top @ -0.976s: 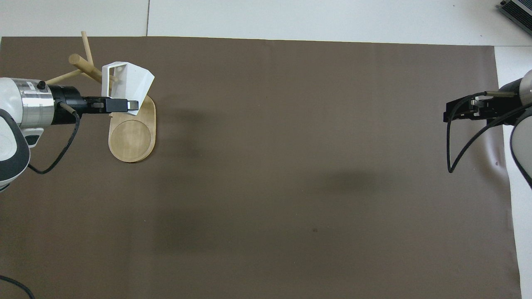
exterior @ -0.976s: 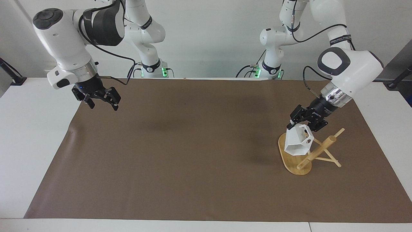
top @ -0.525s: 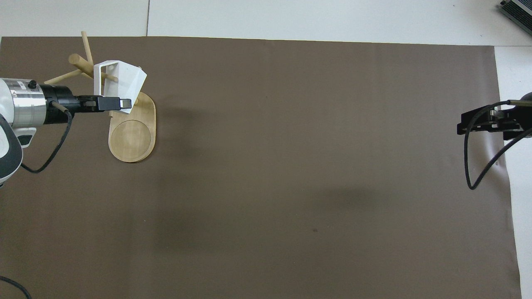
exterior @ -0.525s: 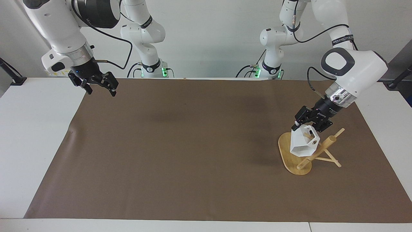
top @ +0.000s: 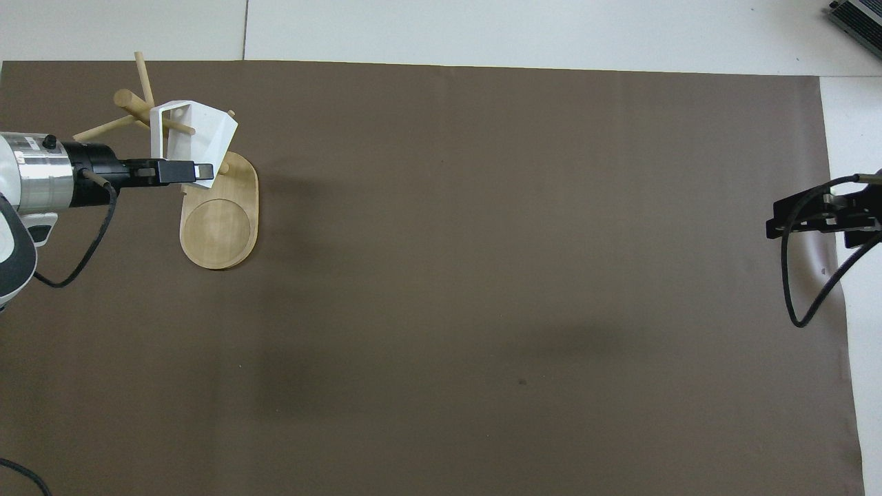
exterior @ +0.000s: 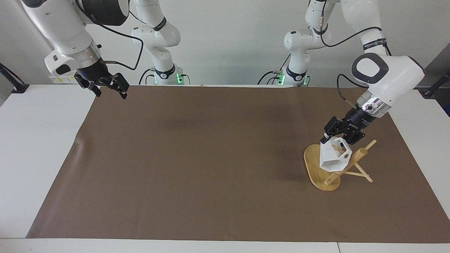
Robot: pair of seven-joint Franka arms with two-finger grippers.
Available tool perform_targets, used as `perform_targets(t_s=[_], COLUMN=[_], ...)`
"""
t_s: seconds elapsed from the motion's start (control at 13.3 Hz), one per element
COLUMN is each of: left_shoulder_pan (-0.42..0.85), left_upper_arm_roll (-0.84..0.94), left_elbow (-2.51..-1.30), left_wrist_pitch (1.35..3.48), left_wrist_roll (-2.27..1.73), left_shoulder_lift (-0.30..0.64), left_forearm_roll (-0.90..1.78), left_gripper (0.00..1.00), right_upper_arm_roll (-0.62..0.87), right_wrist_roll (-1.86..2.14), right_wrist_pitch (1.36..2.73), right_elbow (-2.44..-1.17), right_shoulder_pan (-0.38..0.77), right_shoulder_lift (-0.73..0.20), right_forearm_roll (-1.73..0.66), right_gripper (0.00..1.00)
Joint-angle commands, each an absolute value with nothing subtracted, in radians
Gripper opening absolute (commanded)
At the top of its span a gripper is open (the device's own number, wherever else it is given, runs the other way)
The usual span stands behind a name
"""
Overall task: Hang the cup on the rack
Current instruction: 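Lower the white cup onto a rack peg while the right gripper retreats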
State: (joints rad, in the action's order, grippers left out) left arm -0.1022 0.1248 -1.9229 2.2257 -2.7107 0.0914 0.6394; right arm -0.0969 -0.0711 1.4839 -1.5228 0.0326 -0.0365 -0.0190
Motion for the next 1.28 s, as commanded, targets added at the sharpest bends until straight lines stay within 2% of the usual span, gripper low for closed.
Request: perform_targets(t_s=[0.0, 0.45, 0.98, 1.13, 1.2], left_shoulder_pan=[-0.104, -0.106, -0.106, -0.106, -0.106], left_upper_arm_roll=[0.132, 0.133, 0.132, 0.132, 0.132], left_elbow=[-1.956, -1.965, -1.962, -1.956, -1.956], left_wrist_pitch=[2.264, 2.253, 2.243, 2.240, 2.240], left_wrist_roll=[-2.746, -2.747, -2.732, -2.675, -2.675], left_shoulder_lift=[0.080, 0.077, 0.075, 0.077, 0.077], left_forearm_roll=[0.617, 0.617, 0.615, 0.609, 0.609], left_gripper=[0.00, 0.00, 0.00, 0.11, 0.13], right_upper_arm_roll=[-0.141, -0.227, -0.210, -0.210, -0.210], right_wrist_roll=[-0.040, 0.018, 0.020, 0.020, 0.021], right_wrist_pitch=[1.470, 1.480, 1.508, 1.523, 1.525], right_elbow=[-1.517, -1.520, -1.523, -1.523, -1.522], right_shoulder_pan=[0.047, 0.115, 0.104, 0.104, 0.104], right_shoulder_lift=[-0.021, -0.020, -0.021, -0.021, -0.021], right_forearm_roll=[-0.018, -0.023, -0.025, -0.025, -0.023], right_gripper=[1.00, 1.00, 1.00, 1.00, 1.00])
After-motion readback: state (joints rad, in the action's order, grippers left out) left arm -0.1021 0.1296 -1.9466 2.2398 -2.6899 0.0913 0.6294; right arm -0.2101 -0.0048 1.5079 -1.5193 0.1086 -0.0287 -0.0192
